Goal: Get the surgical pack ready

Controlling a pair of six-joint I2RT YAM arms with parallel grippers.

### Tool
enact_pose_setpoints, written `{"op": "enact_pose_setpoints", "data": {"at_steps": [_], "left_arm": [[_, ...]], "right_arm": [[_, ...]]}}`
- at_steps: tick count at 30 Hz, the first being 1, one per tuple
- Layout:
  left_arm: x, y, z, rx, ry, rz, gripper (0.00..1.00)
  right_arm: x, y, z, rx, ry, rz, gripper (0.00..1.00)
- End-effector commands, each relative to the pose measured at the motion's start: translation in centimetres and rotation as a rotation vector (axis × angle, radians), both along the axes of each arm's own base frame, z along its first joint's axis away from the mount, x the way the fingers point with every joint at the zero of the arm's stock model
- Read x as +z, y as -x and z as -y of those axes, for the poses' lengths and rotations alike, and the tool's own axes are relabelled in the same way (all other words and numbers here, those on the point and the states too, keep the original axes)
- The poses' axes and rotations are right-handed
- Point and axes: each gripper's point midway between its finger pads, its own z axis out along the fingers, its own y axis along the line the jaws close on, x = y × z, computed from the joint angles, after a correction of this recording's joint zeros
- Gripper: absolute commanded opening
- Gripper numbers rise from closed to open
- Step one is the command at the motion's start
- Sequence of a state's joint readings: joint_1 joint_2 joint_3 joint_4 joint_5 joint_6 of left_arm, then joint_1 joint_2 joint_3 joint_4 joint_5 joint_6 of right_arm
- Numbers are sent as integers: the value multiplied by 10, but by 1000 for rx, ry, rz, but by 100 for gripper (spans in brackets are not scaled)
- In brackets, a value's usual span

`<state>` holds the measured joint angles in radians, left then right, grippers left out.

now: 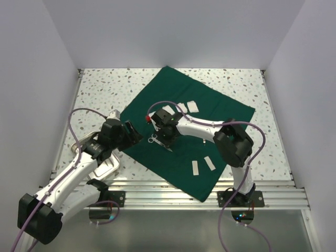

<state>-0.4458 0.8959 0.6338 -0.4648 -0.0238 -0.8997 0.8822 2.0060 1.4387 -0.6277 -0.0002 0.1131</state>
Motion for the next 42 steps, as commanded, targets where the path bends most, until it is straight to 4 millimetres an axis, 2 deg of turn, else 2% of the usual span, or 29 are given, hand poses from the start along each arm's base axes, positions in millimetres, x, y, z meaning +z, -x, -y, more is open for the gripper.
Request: {"op": "enact_pose_setpoints", "data": {"at_steps": [1,3,4,5,7,11,12,14,15,16,18,19,22,28,35,42], "left_arm": [[-10,-1,25,-73,98,-19,70],[-12,-2,34,-98,139,-24,69],[-23,0,36,-92,148,-62,69],[-24,-3,40,-99,164,-52,68],[-33,-3,39,-91,154,-79,66],[-30,-5,37,-87,142,-66,65],[-26,-7,36,-83,134,-49,64],[-25,-7,31,-72,109,-53,64],[-21,-9,30,-70,101,-42,64],[-17,-10,29,-74,94,-26,63],[-12,-10,28,-79,87,-15,64],[-10,-11,28,-85,81,-7,63],[-6,-13,31,-106,77,2,64],[-2,-14,36,-153,73,2,64],[0,-13,32,-147,60,17,64],[-3,-12,35,-157,69,9,64]], "right_arm": [[19,8,-6,-53,-99,-49,0],[19,12,-6,-80,-119,-86,0],[20,13,-7,-85,-136,-102,0],[20,13,-7,-92,-143,-103,0],[23,14,-6,-92,-151,-103,0],[35,-5,12,-154,-134,-31,0],[40,-17,25,-211,-136,-3,5],[43,-27,43,-276,-109,18,14],[44,-39,63,-338,-49,75,19],[44,-49,84,-398,-22,88,30],[41,-55,109,-472,1,87,42],[41,-63,128,-527,7,82,44],[37,-70,155,-590,46,97,46],[17,-75,173,-648,87,80,47],[7,-61,192,-659,136,73,47],[-13,-56,190,-655,114,16,43]]}}
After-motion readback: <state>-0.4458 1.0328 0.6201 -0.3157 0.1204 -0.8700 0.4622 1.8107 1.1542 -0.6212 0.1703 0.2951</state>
